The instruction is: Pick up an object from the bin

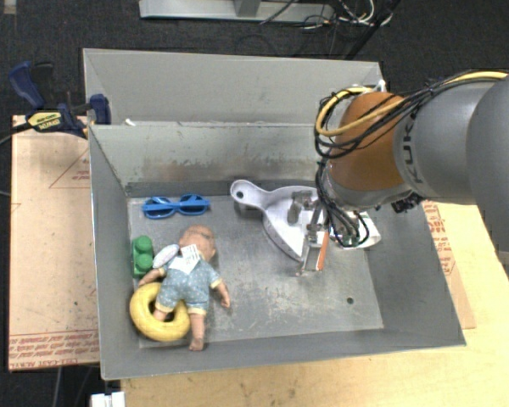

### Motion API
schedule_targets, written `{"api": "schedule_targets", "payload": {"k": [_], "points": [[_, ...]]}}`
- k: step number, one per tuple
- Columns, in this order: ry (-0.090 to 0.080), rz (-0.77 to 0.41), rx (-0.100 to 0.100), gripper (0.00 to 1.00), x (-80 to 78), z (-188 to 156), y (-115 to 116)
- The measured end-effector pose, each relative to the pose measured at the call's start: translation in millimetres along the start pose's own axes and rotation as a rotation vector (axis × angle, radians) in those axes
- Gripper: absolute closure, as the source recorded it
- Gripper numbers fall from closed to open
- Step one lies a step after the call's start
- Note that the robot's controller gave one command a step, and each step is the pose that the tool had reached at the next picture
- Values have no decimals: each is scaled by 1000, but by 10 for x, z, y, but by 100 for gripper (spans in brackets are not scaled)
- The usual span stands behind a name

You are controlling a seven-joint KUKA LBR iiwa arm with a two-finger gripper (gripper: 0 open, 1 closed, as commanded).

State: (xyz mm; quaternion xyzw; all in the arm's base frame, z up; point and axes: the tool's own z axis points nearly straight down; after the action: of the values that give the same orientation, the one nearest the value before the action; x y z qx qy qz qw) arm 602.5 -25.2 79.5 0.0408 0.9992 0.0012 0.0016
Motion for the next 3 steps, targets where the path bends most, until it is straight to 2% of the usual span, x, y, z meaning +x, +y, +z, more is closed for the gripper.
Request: {"api": "schedule_targets", "payload": {"k": [1, 3], "points": [[2, 141, 0, 100, 126, 95, -45], [2, 141, 1, 100, 128, 82, -44]]}}
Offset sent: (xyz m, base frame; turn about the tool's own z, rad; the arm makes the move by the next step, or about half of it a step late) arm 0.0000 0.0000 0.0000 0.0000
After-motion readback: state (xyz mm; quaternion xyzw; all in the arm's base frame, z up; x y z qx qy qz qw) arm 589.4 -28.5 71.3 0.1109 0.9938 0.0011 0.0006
